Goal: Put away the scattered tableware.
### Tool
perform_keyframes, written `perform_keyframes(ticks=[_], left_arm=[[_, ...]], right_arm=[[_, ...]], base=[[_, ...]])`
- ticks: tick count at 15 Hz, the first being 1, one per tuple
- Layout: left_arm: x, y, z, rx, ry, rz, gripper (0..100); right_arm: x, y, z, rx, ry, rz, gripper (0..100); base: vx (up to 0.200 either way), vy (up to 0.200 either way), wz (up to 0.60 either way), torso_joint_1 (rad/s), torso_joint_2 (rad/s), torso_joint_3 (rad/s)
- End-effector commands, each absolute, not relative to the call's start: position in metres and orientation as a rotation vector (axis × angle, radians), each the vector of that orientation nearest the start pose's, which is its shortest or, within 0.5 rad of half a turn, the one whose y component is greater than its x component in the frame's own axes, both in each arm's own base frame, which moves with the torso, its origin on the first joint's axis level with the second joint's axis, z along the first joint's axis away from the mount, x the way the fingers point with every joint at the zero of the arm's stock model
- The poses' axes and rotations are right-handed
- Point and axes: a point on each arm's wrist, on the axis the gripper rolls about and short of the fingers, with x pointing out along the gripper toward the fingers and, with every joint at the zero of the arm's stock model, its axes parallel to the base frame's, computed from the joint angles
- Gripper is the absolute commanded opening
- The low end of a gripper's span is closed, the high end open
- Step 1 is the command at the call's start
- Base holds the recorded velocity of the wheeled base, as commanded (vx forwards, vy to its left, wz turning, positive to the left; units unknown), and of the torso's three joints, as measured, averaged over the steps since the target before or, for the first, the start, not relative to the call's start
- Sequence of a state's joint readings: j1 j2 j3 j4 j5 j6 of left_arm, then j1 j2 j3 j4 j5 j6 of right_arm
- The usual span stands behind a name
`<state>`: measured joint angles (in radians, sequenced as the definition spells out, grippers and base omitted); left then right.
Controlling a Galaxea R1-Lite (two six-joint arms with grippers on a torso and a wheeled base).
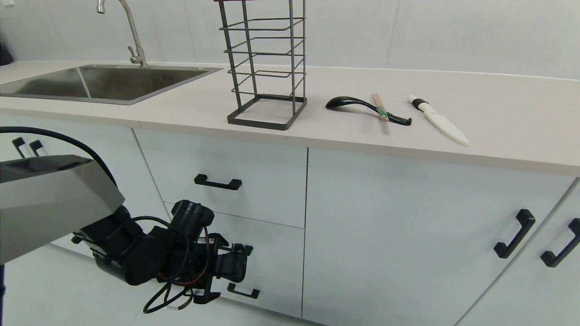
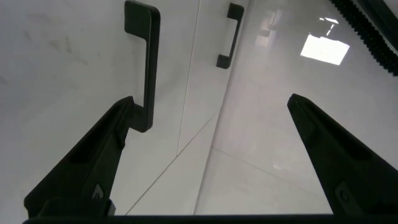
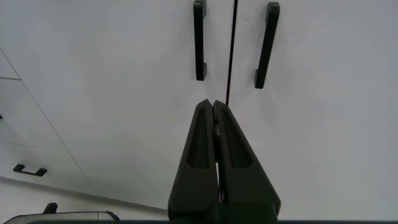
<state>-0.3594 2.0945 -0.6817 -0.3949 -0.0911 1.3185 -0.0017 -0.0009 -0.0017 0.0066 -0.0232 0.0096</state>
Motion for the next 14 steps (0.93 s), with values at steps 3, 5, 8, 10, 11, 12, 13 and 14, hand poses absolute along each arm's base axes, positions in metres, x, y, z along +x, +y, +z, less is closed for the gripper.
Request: perform_keyframes(ticks=[3, 5, 8, 10, 11, 12, 13, 14], left_arm=[[0.290, -0.113, -0.003, 1.313, 0.595, -1.032, 100], [0.293, -0.116, -0.010, 1.310, 0.586, -1.031, 100], [0.296, -0.116, -0.014, 1.309, 0.579, -1.018, 100], [0.297, -0.117, -0.015, 1.309, 0.578, -1.019, 100], [0.297, -0.117, -0.016, 1.309, 0.581, -1.021, 100], [0.296, -0.116, -0.016, 1.309, 0.582, -1.022, 100], [0.296, -0.116, -0.016, 1.310, 0.580, -1.021, 100], [0.296, -0.117, -0.016, 1.309, 0.580, -1.023, 100]], right_arm=[[-0.023, 0.000, 0.075, 0.009, 0.006, -0.025, 0], [-0.023, 0.000, 0.075, 0.009, 0.004, -0.025, 0], [-0.023, 0.000, 0.075, 0.009, 0.006, -0.025, 0], [-0.023, 0.000, 0.075, 0.009, 0.004, -0.025, 0], [-0.023, 0.000, 0.075, 0.009, 0.004, -0.025, 0], [-0.023, 0.000, 0.075, 0.009, 0.004, -0.025, 0], [-0.023, 0.000, 0.075, 0.009, 0.004, -0.025, 0], [-0.023, 0.000, 0.075, 0.009, 0.006, -0.025, 0]], base=[[0.000, 0.000, 0.00, 0.000, 0.00, 0.000], [0.000, 0.000, 0.00, 0.000, 0.00, 0.000], [0.000, 0.000, 0.00, 0.000, 0.00, 0.000], [0.000, 0.000, 0.00, 0.000, 0.00, 0.000], [0.000, 0.000, 0.00, 0.000, 0.00, 0.000], [0.000, 0.000, 0.00, 0.000, 0.00, 0.000], [0.000, 0.000, 0.00, 0.000, 0.00, 0.000], [0.000, 0.000, 0.00, 0.000, 0.00, 0.000]])
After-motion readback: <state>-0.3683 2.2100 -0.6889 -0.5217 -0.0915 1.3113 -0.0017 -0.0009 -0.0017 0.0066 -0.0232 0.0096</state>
